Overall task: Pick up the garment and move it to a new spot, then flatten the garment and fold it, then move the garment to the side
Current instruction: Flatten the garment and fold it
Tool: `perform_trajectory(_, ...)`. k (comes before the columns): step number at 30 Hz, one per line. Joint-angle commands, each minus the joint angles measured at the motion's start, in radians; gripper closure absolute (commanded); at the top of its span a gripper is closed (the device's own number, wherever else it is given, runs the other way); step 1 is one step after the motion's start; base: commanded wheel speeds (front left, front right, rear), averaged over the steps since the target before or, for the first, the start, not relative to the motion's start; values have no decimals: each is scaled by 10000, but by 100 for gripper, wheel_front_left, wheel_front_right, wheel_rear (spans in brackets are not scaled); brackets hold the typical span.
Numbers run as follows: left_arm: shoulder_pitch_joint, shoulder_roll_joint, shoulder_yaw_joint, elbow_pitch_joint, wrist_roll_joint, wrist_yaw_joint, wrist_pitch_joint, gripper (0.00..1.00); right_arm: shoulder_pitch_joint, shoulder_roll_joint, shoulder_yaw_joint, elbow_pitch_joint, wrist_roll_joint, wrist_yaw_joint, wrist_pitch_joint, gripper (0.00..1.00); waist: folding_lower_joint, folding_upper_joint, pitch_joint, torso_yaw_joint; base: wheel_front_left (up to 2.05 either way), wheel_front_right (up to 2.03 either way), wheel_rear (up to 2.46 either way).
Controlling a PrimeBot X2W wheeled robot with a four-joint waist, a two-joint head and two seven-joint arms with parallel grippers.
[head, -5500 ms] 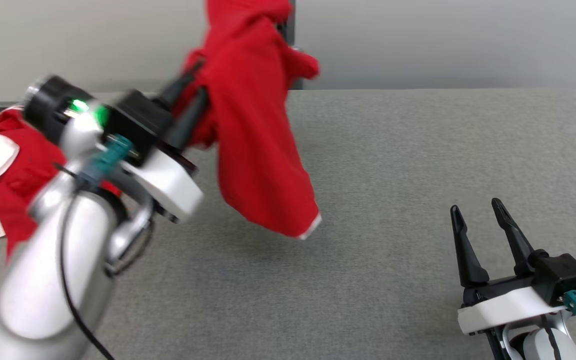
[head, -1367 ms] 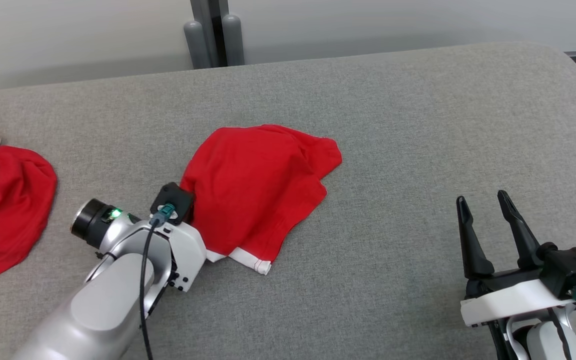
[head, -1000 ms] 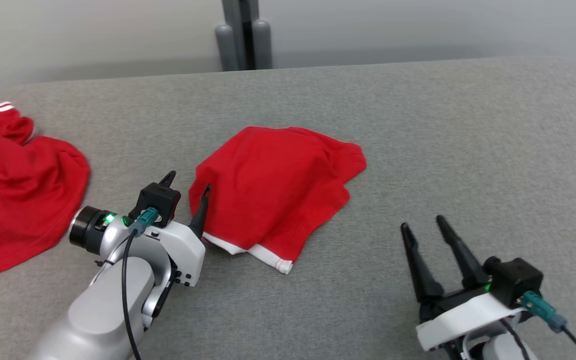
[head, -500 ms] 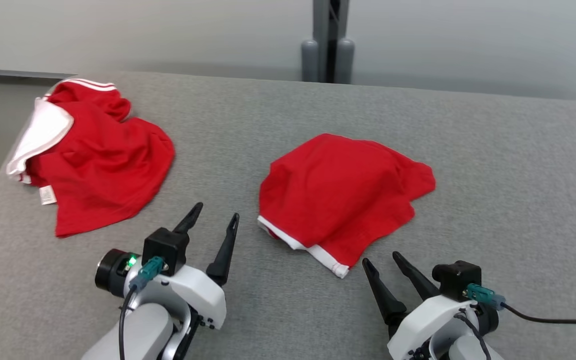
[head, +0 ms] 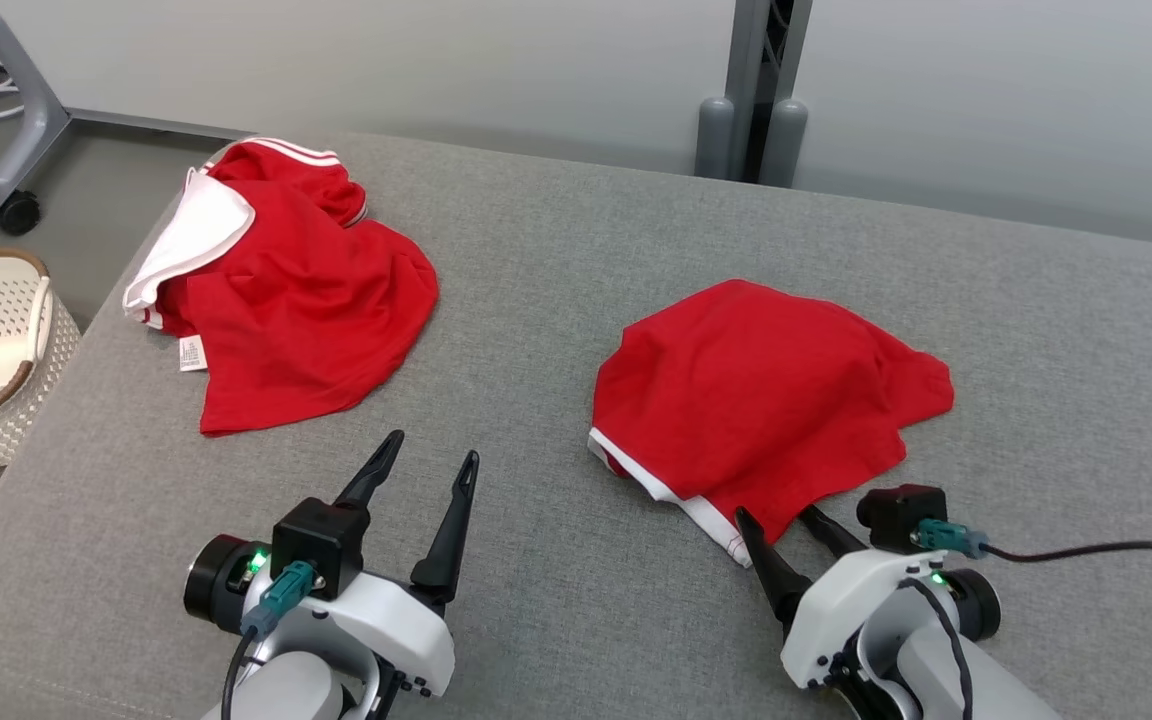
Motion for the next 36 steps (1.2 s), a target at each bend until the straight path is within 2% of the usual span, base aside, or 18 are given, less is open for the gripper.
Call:
perform_trajectory(1, 130, 126, 190, -221, -56, 64, -48, 0, -1040, -83, 635, 1206, -27, 11, -154, 100, 0, 0, 246, -241, 0, 0, 0)
perform_trajectory(7, 238, 104, 356, -314, -177, 8, -52, 0, -1317, -82, 356, 1520, -259, 9, -487, 100, 0, 0, 261, -704, 0, 0, 0)
perform_trajectory(11, 294, 149, 485, -370, -209, -13, -53, 0, -1437, -102, -294, 1713, -708, 9, -680, 100, 0, 0, 287, -1136, 0, 0, 0)
perform_trajectory(16, 363, 189, 584, -409, -283, -85, -54, 0, -1263, -596, -1111, 1448, -1288, 9, -692, 100, 0, 0, 364, -1662, 0, 0, 0)
perform_trajectory(26, 115, 64, 411, -211, -361, -369, 53, 0, -152, -1816, -2940, -595, -2048, 8, 787, 100, 0, 0, 640, -2333, 0, 0, 0)
perform_trajectory(30, -42, -125, 162, 24, -403, -695, 151, 0, 389, -1781, -3886, -1610, -2600, 8, 1419, 100, 0, 0, 761, -2442, 0, 0, 0)
perform_trajectory(32, -148, -249, -68, 163, -408, -971, 267, 0, 630, -1568, -4286, -2105, -2734, 8, 1718, 100, 0, 0, 818, -2485, 0, 0, 0)
perform_trajectory(34, -270, -332, -284, 307, -403, -1260, 393, 0, 833, -1473, -4555, -2497, -2992, 8, 2014, 56, 0, 0, 869, -2523, 0, 0, 0)
perform_trajectory(35, -326, -383, -395, 395, -363, -1374, 428, 0, 920, -1405, -4677, -2677, -3099, 8, 2125, 0, 0, 0, 891, -2542, 0, 0, 0)
perform_trajectory(36, -397, -439, -516, 462, -311, -1514, 486, 0, 995, -1340, -4773, -2874, -3202, 8, 2221, 0, 0, 0, 909, -2560, 0, 0, 0)
